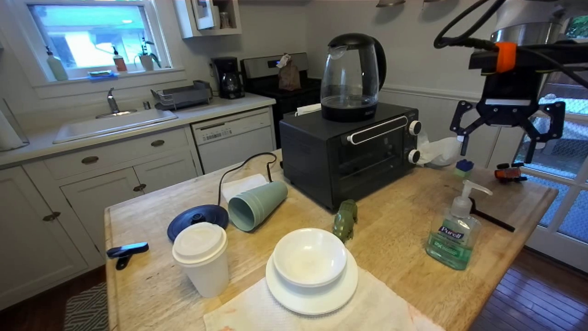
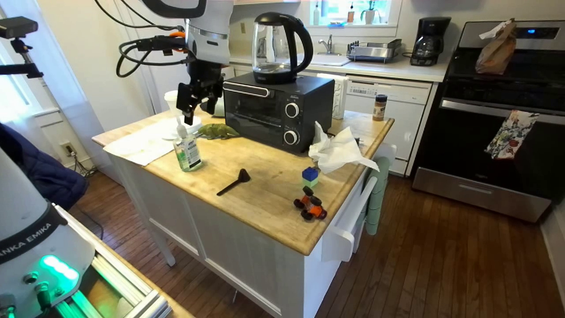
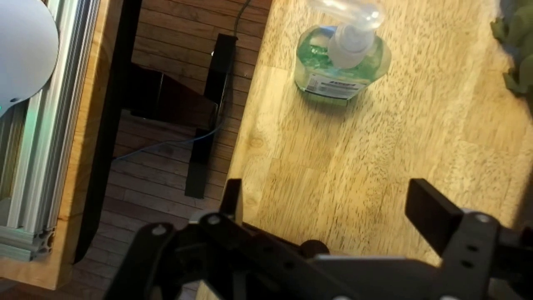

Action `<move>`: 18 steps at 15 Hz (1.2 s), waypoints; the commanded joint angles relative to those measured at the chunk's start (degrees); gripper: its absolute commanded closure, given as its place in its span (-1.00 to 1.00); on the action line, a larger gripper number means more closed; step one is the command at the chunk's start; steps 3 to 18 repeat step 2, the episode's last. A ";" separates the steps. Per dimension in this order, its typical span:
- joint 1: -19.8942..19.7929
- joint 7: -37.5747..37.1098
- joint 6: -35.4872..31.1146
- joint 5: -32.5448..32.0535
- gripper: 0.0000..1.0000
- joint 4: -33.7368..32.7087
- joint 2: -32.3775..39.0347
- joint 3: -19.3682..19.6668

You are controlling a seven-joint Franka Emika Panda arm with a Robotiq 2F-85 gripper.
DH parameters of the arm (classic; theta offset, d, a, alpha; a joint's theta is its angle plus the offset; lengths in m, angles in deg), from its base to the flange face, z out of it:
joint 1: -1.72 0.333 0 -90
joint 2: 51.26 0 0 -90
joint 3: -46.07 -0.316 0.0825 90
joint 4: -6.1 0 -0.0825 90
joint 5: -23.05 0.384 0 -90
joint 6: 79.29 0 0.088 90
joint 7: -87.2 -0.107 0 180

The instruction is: Pick up the hand soap bottle and place it the right way up on the kitchen counter

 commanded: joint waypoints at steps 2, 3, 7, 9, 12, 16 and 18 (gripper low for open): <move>-1.34 0.08 0.21 0.16 -1.00 0.10 -0.48 -1.31; -1.34 0.08 0.21 0.16 -1.00 0.10 -0.48 -1.31; -1.34 0.08 0.21 0.16 -1.00 0.10 -0.48 -1.31; -1.34 0.08 0.21 0.16 -1.00 0.10 -0.48 -1.31; -1.34 0.08 0.21 0.16 -1.00 0.10 -0.48 -1.31; -1.34 0.08 0.21 0.16 -1.00 0.10 -0.48 -1.31; -1.34 0.08 0.21 0.16 -1.00 0.10 -0.48 -1.31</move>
